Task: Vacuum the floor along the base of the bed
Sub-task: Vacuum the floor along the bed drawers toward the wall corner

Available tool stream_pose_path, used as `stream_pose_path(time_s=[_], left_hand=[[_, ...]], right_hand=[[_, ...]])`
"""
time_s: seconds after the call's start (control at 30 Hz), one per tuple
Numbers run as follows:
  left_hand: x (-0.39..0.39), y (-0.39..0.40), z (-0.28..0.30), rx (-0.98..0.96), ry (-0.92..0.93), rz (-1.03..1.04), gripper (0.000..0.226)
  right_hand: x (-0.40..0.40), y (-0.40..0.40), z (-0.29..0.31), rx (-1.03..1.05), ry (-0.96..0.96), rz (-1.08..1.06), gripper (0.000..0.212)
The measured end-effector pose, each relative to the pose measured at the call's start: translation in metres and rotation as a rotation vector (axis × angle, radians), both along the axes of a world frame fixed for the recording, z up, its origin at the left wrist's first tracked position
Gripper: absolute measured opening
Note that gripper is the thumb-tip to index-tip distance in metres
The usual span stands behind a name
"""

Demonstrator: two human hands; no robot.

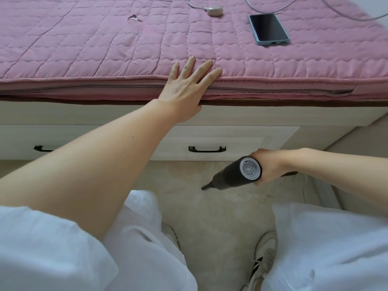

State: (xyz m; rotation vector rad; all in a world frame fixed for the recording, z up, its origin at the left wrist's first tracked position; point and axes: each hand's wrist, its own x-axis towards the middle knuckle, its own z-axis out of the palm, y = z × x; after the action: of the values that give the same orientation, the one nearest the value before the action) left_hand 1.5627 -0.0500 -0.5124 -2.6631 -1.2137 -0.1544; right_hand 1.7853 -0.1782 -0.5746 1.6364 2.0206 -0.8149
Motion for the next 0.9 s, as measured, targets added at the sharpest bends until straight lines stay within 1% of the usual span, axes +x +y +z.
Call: stream_pose_path(time_s=[0.07,0.23,0.37,0.43,0.5,0.77,0.9], left_hand=[[0.002,0.000,0.000,0.004,0.004,0.004,0.094],[0.007,0.002,0.002,-0.016,-0.002,0.016,0.096],[0.009,0.002,0.002,-0.023,-0.001,0.026,0.096],[0.010,0.002,0.002,-0.024,0.001,0.027,0.096],[0.010,0.002,0.001,-0.028,-0.001,0.029,0.096],[0.010,0.002,0.001,-0.035,-0.006,0.031,0.096],[0.010,0.003,0.001,-0.032,-0.002,0.027,0.095]], right_hand=[[0.001,-0.001,0.002,-0.001,-0.009,0.009,0.023],[0.007,-0.004,0.000,0.034,0.004,0.000,0.021],[0.011,-0.004,-0.003,0.047,0.021,-0.012,0.026],[0.012,-0.003,-0.004,0.050,0.038,-0.019,0.034],[0.011,-0.002,-0.005,0.042,0.062,-0.021,0.037],[0.000,0.007,-0.011,0.055,0.081,0.029,0.032],[-0.005,0.012,-0.016,0.065,0.077,0.017,0.035]])
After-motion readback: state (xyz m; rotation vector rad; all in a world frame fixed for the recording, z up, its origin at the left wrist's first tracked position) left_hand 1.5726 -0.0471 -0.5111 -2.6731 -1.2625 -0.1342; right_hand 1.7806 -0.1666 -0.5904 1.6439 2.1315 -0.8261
